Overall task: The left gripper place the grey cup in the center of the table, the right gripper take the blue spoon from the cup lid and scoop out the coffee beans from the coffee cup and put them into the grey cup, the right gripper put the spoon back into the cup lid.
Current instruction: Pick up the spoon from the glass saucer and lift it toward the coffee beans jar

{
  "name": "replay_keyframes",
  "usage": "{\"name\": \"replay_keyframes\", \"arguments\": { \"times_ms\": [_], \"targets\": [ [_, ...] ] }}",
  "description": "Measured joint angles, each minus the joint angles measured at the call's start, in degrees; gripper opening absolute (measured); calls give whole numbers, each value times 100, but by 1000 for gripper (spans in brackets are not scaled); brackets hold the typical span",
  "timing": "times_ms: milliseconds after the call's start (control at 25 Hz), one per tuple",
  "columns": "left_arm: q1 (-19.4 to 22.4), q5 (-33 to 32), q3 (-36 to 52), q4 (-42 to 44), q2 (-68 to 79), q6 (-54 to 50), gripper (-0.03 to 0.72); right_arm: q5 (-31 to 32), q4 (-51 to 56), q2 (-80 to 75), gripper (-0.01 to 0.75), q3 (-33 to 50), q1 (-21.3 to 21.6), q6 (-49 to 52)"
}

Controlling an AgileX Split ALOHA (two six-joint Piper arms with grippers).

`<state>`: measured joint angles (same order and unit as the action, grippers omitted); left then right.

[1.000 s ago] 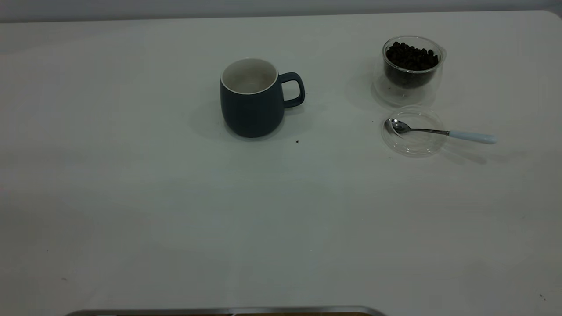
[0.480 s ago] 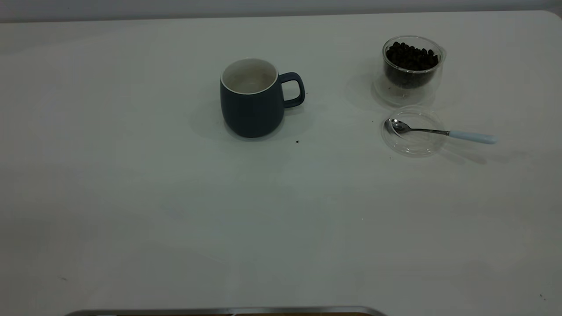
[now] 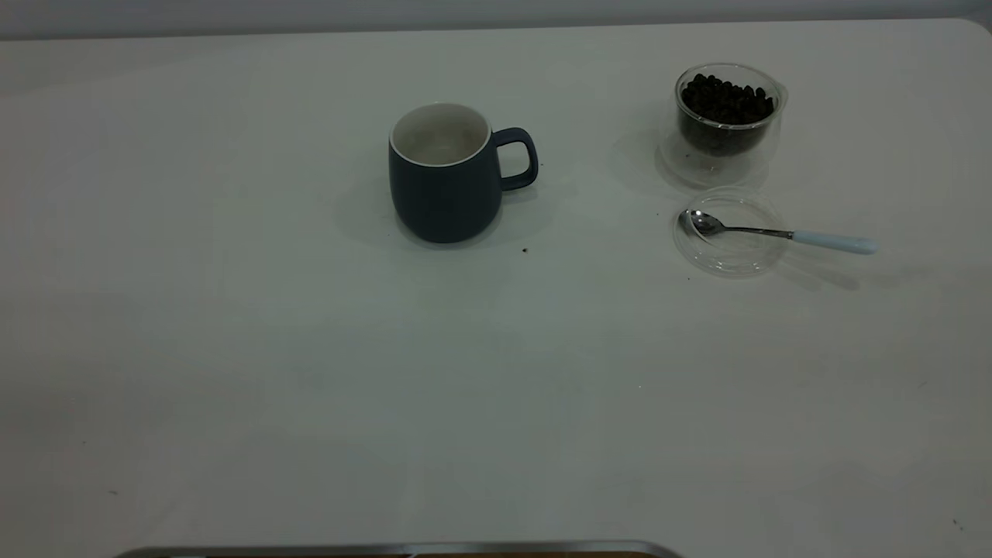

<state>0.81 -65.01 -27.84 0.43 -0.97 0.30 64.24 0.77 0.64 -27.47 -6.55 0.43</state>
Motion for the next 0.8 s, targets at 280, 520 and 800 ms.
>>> {"name": "replay_keyframes", "arguments": {
  "times_ms": [280, 520, 800],
  "targets": [
    [0, 0, 0, 0, 0, 0, 548, -6, -5, 0, 240, 0, 0, 0],
    [0, 0, 0, 0, 0, 0, 548, -1179, 121, -55, 250, -83, 0, 211],
    [0, 0, 0, 0, 0, 0, 548, -2904, 370, -1759, 528, -90, 0, 866]
  ]
}}
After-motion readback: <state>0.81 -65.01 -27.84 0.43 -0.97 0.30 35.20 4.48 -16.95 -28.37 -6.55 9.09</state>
